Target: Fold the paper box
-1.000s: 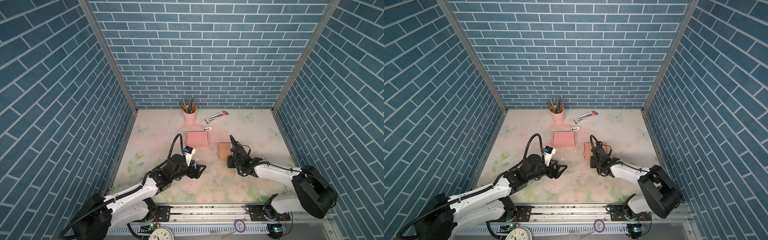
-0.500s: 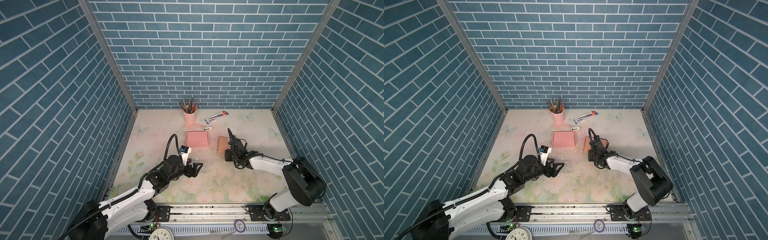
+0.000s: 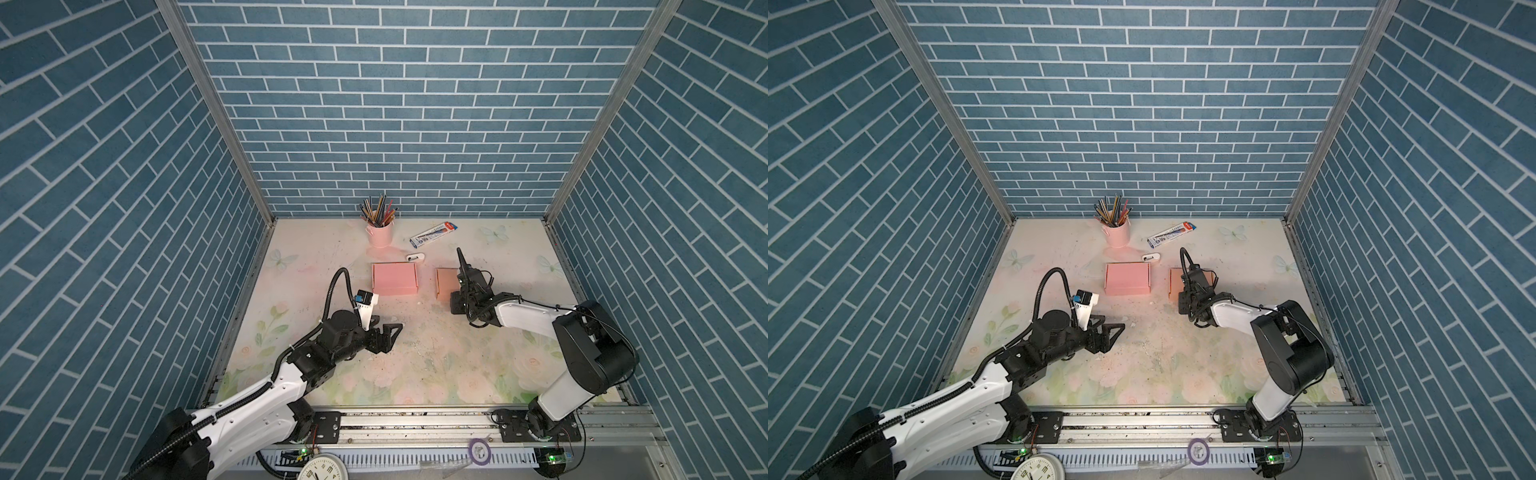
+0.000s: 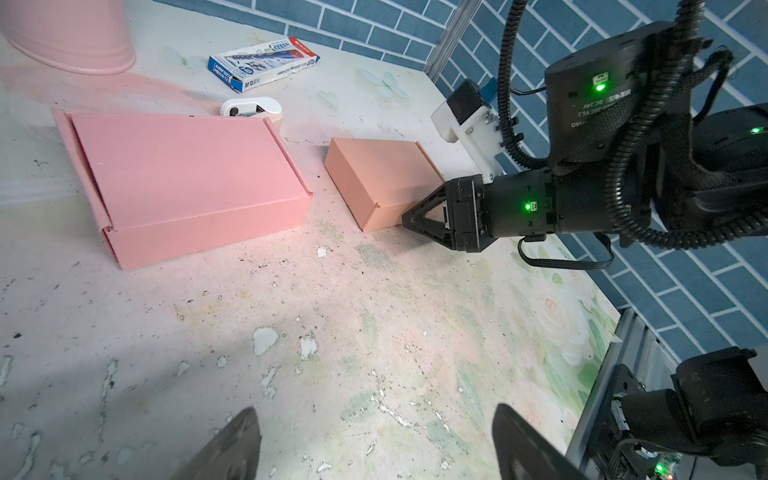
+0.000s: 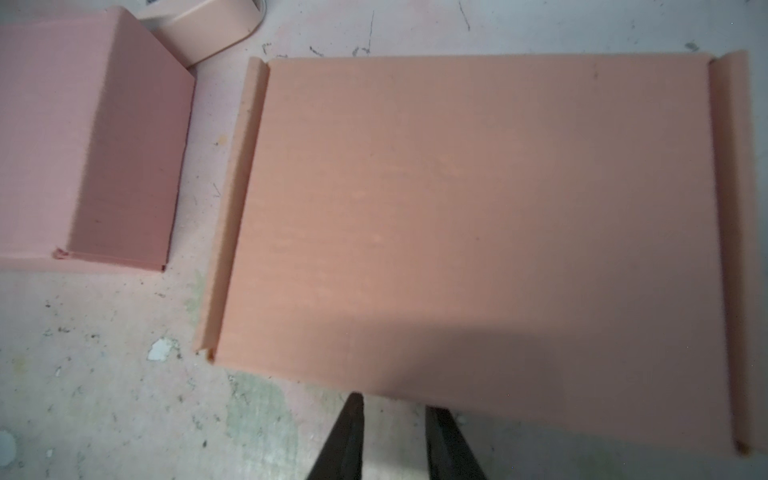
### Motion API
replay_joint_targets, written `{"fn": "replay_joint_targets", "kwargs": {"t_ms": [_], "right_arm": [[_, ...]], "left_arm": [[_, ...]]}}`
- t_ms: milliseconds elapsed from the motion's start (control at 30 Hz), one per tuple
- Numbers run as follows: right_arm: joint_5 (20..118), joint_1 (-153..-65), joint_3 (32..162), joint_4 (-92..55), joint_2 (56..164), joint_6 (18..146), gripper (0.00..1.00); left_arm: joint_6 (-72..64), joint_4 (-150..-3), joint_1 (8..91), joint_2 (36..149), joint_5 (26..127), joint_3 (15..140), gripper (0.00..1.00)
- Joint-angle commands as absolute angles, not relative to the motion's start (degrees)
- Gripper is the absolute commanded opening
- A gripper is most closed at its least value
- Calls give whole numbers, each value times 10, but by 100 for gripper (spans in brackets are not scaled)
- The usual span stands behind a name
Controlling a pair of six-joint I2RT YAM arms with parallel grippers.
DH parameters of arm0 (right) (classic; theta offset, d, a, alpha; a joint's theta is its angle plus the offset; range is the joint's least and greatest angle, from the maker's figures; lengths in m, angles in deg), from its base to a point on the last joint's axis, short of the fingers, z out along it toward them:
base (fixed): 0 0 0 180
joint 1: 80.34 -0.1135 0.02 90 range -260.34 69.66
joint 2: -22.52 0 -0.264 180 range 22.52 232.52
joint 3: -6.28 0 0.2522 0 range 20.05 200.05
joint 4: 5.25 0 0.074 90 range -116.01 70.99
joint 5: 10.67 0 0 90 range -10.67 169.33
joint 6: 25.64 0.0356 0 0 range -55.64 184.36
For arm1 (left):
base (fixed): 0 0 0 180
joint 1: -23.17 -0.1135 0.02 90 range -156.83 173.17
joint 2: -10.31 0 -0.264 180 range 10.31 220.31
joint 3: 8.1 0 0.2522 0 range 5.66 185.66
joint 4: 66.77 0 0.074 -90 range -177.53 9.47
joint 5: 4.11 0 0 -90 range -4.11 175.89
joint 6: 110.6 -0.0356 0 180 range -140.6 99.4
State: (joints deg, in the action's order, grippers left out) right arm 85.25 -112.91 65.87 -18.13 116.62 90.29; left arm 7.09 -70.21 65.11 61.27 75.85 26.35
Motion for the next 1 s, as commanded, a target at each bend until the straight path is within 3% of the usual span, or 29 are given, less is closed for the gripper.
{"fn": "replay_joint_targets", "kwargs": {"t_ms": [0, 967], "right_arm": [[846, -1122, 675, -189, 1181, 883, 28], [841, -1094, 719, -193, 1228, 864, 29]], "left_arm": [[71, -706, 646, 605, 764, 257, 88], [72, -707, 640, 596, 760, 250, 88]]}}
